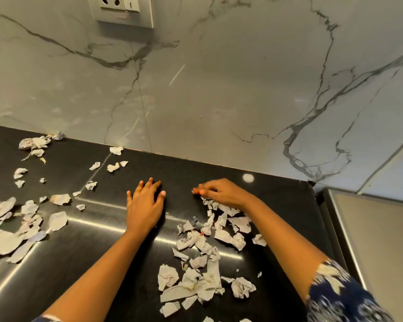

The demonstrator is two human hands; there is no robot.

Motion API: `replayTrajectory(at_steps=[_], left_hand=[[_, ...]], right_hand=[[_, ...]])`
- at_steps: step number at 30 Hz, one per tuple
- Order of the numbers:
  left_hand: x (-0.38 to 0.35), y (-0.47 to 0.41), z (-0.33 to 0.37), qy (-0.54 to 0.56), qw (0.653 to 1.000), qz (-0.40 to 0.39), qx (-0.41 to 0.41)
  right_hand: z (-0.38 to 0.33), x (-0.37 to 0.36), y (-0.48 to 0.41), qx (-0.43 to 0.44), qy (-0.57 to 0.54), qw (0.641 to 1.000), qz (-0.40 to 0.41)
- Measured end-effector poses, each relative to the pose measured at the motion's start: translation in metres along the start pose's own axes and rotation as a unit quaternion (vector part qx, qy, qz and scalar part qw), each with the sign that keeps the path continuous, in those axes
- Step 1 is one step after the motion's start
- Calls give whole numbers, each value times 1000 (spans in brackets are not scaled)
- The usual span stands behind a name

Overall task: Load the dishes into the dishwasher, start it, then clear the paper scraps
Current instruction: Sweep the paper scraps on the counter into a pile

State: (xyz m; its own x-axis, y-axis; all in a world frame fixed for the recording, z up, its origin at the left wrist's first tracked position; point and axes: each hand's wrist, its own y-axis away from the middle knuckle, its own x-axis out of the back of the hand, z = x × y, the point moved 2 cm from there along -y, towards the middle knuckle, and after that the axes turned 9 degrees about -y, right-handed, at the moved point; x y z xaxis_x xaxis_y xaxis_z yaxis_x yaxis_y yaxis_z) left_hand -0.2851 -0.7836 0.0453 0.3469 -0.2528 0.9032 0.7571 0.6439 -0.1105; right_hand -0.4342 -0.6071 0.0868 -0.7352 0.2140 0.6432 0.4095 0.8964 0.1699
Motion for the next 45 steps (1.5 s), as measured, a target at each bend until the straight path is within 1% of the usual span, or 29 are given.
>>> replayTrajectory(at_steps=[1, 3, 5, 6, 8, 10, 12, 13, 15, 16, 17, 18, 19, 20, 21, 22, 24, 25, 27, 28, 30, 31, 32, 34, 36, 37, 38, 41, 45], left_hand=[[0, 0, 1, -12, 1000, -8, -4], [-1, 0, 3, -31, 999, -28, -15], [-2, 0, 4, -49, 997, -50, -33], [-3, 1, 5, -58, 995, -64, -44], [-2, 4, 9, -73, 989, -97, -82], [-1, 13, 15, -85, 978, -139, -132], [2, 33, 27, -59, 968, -182, -165], [3, 48, 33, -19, 964, -206, -169], [10, 81, 39, 132, 949, -247, -144], [16, 100, 38, 195, 943, -247, -112], [23, 116, 32, 225, 946, -222, -73], [28, 130, 23, 206, 963, -170, -33], [31, 140, 13, 158, 981, -113, 4], [33, 148, 8, 110, 991, -75, 22], [30, 155, 9, 74, 995, -67, 18], [24, 161, 17, 53, 996, -76, -3], [10, 175, 39, 34, 991, -120, -56], [7, 180, 50, 48, 987, -133, -70], [13, 193, 59, 146, 980, -131, -35], [21, 204, 57, 197, 973, -116, -7], [35, 238, 42, 222, 971, -91, 21], [40, 263, 33, 208, 973, -98, 13], [43, 289, 26, 177, 977, -115, -17], [42, 343, 21, 50, 981, -146, -118], [30, 377, 18, -100, 965, -142, -197], [26, 382, 20, -145, 958, -140, -203], [24, 379, 25, -170, 957, -140, -188], [17, 339, 40, -177, 964, -156, -119], [6, 268, 46, -174, 971, -145, -75]], right_hand=[[2, 6, 18, -17, -51, 998, 15], [12, 23, 48, -36, -135, 985, 96], [25, 36, 65, -68, -157, 972, 163], [31, 37, 72, -95, -142, 972, 162], [30, 26, 77, -127, -56, 984, 112], [17, 5, 76, -108, 2, 992, 61], [-2, -16, 87, -97, -36, 994, 25], [-7, -23, 98, -105, -94, 990, 20], [-6, -30, 129, -112, -217, 968, 64], [-1, -31, 149, -117, -242, 957, 108], [6, -30, 167, -131, -242, 949, 157], [16, -29, 181, -155, -209, 944, 204], [23, -31, 192, -182, -146, 946, 223], [26, -35, 196, -202, -59, 954, 214], [26, -44, 196, -202, 15, 961, 187], [19, -54, 191, -187, 54, 969, 153], [0, -75, 182, -130, 49, 986, 91], [-9, -81, 180, -114, 15, 990, 84], [-24, -80, 193, -112, -92, 982, 124], [-29, -79, 209, -120, -121, 974, 148], [-27, -82, 252, -118, -99, 970, 186], [-22, -90, 277, -101, -72, 976, 178], [-23, -100, 301, -82, -31, 985, 147], [-23, -133, 338, -62, 88, 993, 54], [-22, -161, 352, -42, 198, 979, 18], [-24, -167, 350, -35, 225, 973, 25], [-26, -168, 343, -37, 236, 970, 33], [-26, -159, 299, -67, 231, 970, 43], [-17, -135, 238, -83, 216, 970, 70]])
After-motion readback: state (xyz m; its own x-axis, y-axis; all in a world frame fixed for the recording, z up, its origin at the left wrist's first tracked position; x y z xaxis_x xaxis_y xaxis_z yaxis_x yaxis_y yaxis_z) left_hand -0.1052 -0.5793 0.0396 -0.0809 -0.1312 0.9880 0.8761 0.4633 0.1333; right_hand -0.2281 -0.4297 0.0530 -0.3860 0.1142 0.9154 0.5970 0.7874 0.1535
